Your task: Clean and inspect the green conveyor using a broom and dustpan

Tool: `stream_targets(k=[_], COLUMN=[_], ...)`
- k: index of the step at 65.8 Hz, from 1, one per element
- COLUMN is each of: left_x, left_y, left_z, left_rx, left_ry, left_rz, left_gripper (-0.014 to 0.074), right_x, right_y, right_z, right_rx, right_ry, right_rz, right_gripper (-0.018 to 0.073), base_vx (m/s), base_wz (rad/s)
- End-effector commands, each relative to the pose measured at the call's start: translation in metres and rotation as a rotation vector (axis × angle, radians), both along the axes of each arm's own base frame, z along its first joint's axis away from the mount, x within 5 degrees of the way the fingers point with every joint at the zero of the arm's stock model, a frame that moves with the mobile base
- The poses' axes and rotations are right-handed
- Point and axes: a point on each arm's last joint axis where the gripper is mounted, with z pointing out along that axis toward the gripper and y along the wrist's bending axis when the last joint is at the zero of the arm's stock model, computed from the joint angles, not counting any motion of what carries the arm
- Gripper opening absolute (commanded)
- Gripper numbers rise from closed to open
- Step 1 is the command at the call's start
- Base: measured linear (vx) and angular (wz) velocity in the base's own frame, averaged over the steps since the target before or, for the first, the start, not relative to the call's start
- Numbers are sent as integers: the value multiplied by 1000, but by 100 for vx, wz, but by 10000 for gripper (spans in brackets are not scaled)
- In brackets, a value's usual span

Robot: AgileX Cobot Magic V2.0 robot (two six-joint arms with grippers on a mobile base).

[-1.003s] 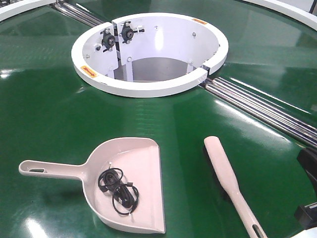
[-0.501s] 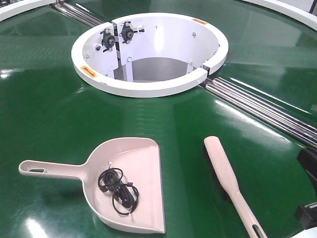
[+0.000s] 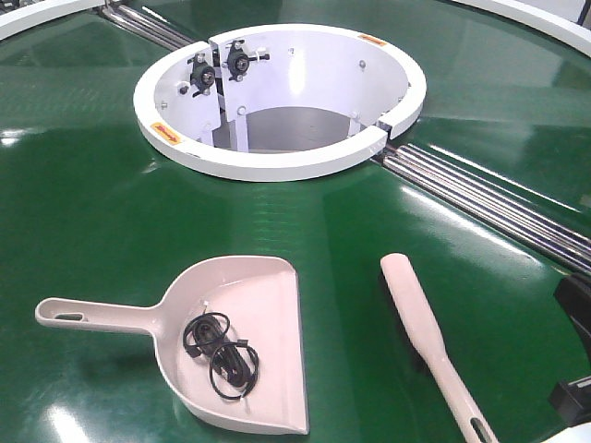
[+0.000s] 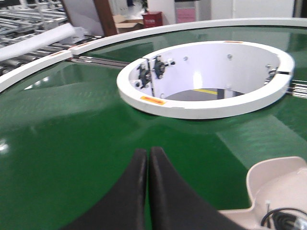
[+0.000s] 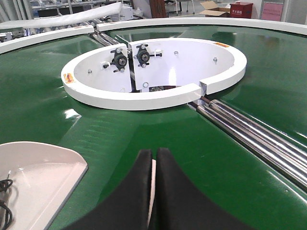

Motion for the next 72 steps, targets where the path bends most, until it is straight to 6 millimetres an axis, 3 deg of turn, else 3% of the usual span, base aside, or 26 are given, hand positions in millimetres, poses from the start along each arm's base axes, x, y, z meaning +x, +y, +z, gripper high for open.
stream_targets(k=[1, 15, 18, 22, 72], left_x=[-8, -26, -28, -28, -28], left_y=[3, 9, 9, 9, 9], left_z=[-12, -92, -102, -104, -104], left_rx=[-63, -119, -122, -115, -115], left_ry=[-97, -72, -83, -22, -24], left_rz=[38, 124, 130, 137, 138], left_gripper=[-25, -25, -25, -25, -24], right_x=[2, 2, 2, 1, 1], right_y=[0, 0, 0, 0, 0], right_z=[16, 16, 16, 15, 14], right_rx=[22, 22, 22, 21, 18], right_ry=[-94, -94, -94, -91, -79], right_rz=[-8, -8, -8, -8, -7], right_gripper=[-5, -5, -5, -5, -5], base_vx=[0, 0, 0, 0, 0], base_wz=[0, 0, 0, 0, 0])
